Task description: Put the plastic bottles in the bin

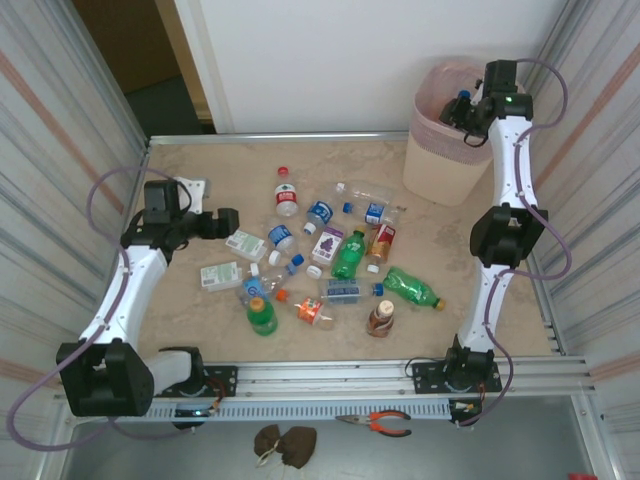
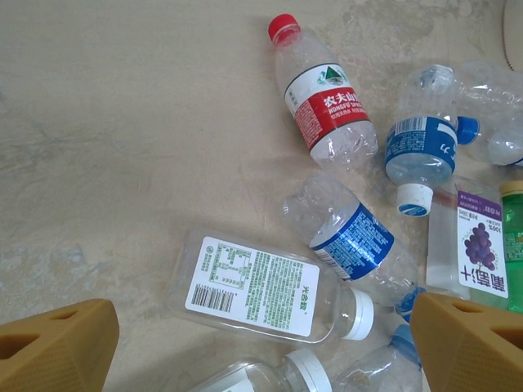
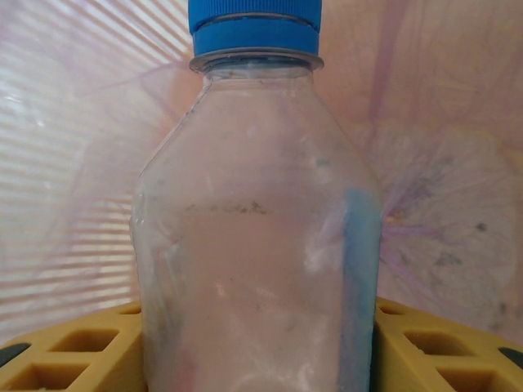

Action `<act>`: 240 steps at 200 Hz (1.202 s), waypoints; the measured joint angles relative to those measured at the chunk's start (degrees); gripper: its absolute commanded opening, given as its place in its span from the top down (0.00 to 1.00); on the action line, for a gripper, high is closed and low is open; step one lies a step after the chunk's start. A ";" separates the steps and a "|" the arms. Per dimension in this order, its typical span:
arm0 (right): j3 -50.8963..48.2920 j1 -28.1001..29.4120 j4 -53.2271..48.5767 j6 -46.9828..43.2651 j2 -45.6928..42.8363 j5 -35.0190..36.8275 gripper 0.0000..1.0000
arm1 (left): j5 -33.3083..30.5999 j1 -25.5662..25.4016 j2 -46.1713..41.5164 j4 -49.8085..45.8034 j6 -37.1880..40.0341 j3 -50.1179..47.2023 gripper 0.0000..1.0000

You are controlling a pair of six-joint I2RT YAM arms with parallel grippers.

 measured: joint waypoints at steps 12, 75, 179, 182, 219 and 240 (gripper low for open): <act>0.00 -0.17 -1.90 -2.05 0.00 -0.26 0.42 | -0.02 -0.07 0.04 -0.17 0.00 0.00 0.07; 0.00 -0.07 -11.21 -10.78 -1.29 1.11 0.43 | -0.02 -0.35 0.81 -0.15 0.00 0.00 0.07; -1.57 1.09 -18.43 -13.94 -6.82 4.63 0.43 | -0.02 -0.48 2.27 -0.17 0.00 0.00 0.07; -1.57 1.16 -18.43 -14.16 -6.84 4.68 0.43 | -0.02 -0.48 2.32 -0.15 0.00 0.00 0.07; -1.55 3.72 -18.21 -18.01 -6.73 3.06 0.43 | -0.02 -0.48 2.64 -0.15 0.00 0.00 0.07; 1.81 5.53 -18.43 -19.96 -4.26 1.62 0.43 | -0.02 -0.48 2.64 -0.17 0.00 0.00 0.07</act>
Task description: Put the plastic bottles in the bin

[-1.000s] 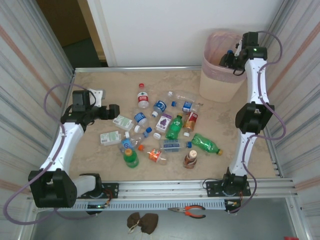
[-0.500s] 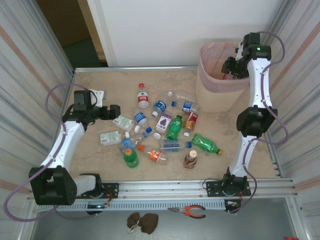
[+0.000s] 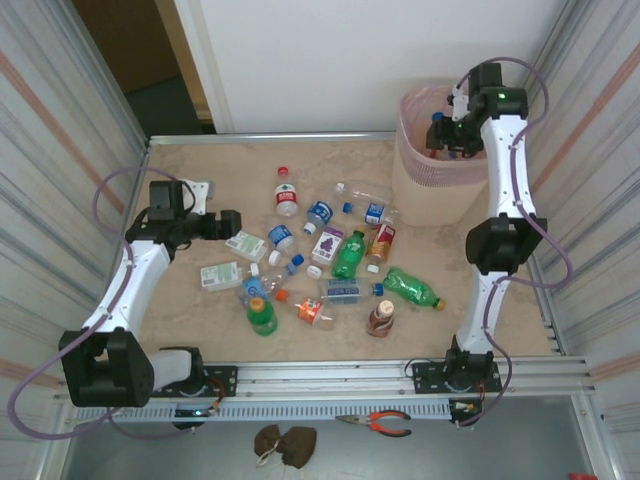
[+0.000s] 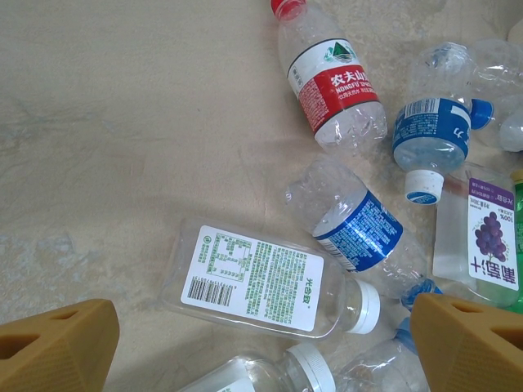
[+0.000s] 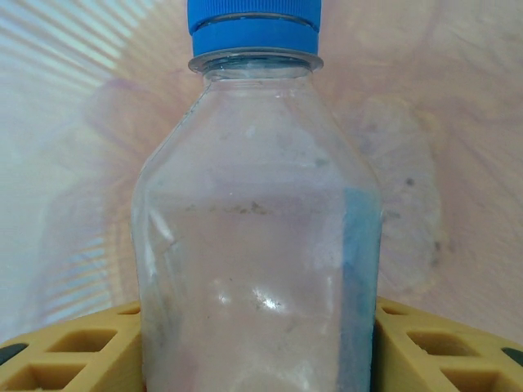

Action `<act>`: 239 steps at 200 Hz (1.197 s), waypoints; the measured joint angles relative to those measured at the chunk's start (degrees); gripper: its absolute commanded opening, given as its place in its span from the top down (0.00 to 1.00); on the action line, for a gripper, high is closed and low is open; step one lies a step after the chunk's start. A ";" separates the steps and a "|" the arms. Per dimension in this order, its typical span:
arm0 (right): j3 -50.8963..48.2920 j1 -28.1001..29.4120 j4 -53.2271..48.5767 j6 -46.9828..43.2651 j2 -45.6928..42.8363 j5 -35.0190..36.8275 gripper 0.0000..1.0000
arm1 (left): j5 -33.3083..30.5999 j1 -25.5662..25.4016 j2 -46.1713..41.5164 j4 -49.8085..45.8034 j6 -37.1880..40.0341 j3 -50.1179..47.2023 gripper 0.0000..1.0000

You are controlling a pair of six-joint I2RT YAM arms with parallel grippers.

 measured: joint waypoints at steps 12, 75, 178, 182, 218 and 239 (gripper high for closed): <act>2.34 1.03 0.39 -0.83 2.36 -0.39 0.43 | 0.00 0.00 0.00 0.00 0.00 0.00 0.08; 3.10 4.00 1.57 -3.19 11.54 0.02 0.40 | 0.02 -0.35 0.20 0.00 0.02 0.02 0.08; 2.99 2.54 2.99 -3.34 16.68 -2.91 0.18 | 0.02 -1.84 1.29 -1.49 0.37 0.04 0.09; 2.99 2.51 3.04 -3.34 16.65 -2.95 0.18 | 0.04 -1.90 1.36 -1.51 0.42 0.09 0.09; 2.99 2.51 3.26 -3.17 16.28 -2.64 0.17 | 0.02 -2.36 1.81 -1.66 0.66 0.24 0.09; 1.92 2.51 3.50 -3.06 14.25 -2.45 0.17 | 0.02 -2.71 1.81 -1.68 0.68 0.24 0.10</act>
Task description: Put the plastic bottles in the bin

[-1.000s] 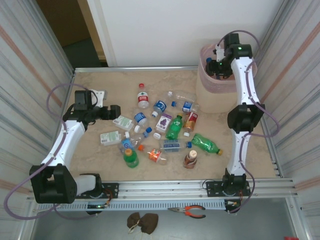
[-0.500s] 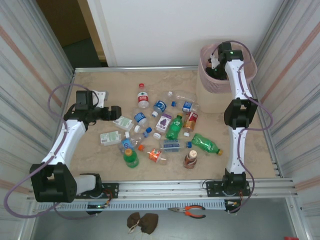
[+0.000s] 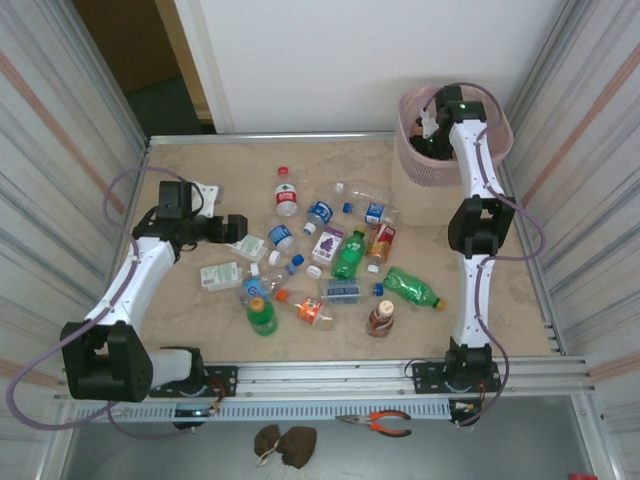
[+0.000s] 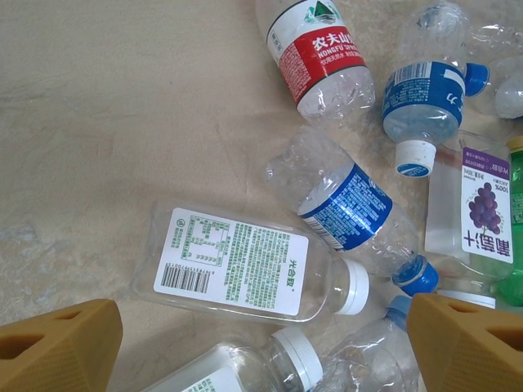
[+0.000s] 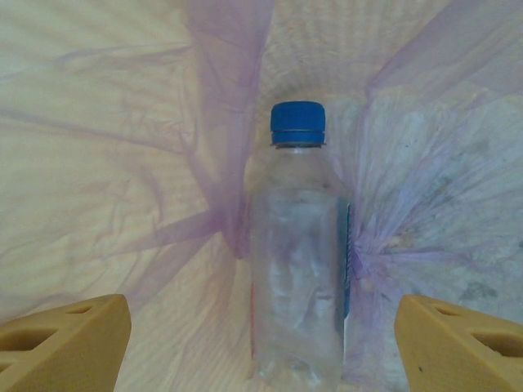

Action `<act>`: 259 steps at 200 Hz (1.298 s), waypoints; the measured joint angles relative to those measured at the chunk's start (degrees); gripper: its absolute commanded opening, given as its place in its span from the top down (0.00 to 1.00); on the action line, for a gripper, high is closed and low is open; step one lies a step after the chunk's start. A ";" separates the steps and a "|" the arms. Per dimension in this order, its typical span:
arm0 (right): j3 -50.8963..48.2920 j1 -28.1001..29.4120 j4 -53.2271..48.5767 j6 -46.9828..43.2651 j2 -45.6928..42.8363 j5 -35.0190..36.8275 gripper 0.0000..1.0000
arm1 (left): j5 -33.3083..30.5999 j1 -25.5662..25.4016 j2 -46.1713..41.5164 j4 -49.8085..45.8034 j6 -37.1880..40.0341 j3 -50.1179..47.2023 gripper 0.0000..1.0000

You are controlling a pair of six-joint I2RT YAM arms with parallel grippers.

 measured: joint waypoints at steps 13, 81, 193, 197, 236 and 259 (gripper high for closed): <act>-1.44 0.00 0.33 0.31 -2.36 0.24 0.16 | -0.02 -0.26 0.00 -0.02 0.33 0.02 0.11; -6.25 -1.73 2.82 3.41 -15.96 0.83 0.16 | -1.79 -1.05 1.25 -2.14 -1.55 0.42 0.12; -20.04 -2.14 6.36 5.53 -29.90 0.76 0.15 | -8.66 1.18 1.01 -11.28 -56.63 -8.96 0.12; -20.48 -2.14 6.54 5.64 -30.47 0.74 0.15 | -8.50 1.38 1.03 -11.87 -58.66 -9.09 0.11; -23.39 -2.14 7.72 5.99 -34.97 0.76 0.14 | -6.05 1.66 1.40 -14.34 -72.63 -9.31 0.03; -24.02 -2.14 8.22 5.99 -36.46 0.72 0.14 | -3.87 1.77 1.77 -11.15 -79.58 -12.00 0.03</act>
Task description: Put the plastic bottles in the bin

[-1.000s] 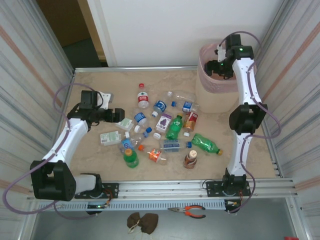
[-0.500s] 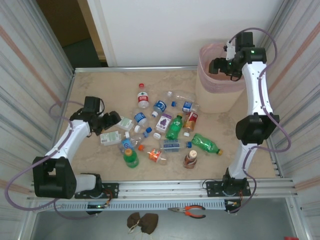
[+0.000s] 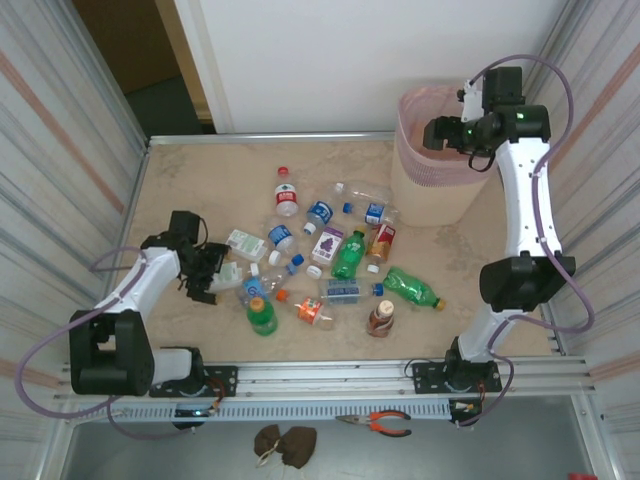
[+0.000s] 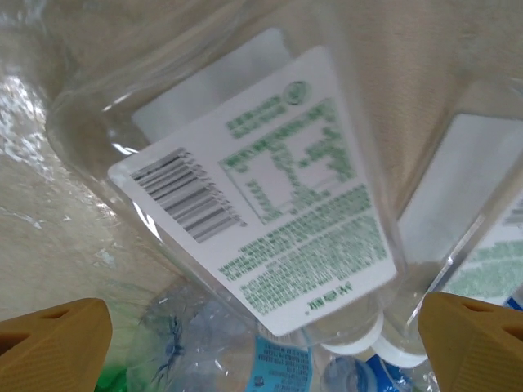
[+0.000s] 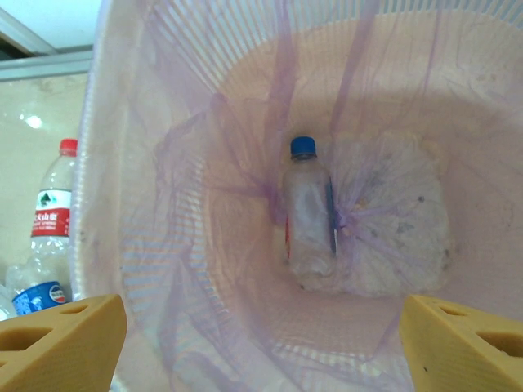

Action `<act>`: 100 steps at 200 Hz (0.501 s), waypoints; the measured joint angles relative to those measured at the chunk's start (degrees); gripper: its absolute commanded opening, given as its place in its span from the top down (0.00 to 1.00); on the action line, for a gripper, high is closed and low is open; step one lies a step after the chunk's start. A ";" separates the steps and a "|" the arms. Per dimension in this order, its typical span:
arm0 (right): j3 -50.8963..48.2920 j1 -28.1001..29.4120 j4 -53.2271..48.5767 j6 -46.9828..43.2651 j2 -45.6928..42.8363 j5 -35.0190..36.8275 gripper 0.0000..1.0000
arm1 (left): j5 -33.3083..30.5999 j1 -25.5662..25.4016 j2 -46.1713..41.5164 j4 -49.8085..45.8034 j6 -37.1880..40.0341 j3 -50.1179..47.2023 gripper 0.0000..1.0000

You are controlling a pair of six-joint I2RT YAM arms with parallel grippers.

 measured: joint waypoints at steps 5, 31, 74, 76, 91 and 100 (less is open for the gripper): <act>-0.09 0.00 0.04 0.00 -0.20 -0.04 0.14 | 0.31 0.00 0.00 0.85 -1.66 -0.94 0.03; -0.11 0.02 0.07 -0.02 -0.50 -0.15 0.13 | 0.44 0.33 -0.04 3.85 -8.33 -4.15 0.04; -0.81 0.07 0.07 -0.02 -0.72 -0.13 0.13 | -0.13 3.13 -0.68 7.78 -13.18 -4.42 0.05; -0.87 0.09 0.07 -0.02 -0.72 -0.13 0.13 | -0.17 3.28 -0.68 7.87 -13.25 -4.42 0.05; -1.20 0.17 0.02 -0.02 -0.76 -0.13 0.13 | -0.22 4.11 -0.63 8.50 -13.79 -4.42 0.05; -1.29 0.33 0.04 -0.02 -0.76 -0.13 0.13 | -0.22 4.48 -0.48 8.87 -13.88 -4.42 0.05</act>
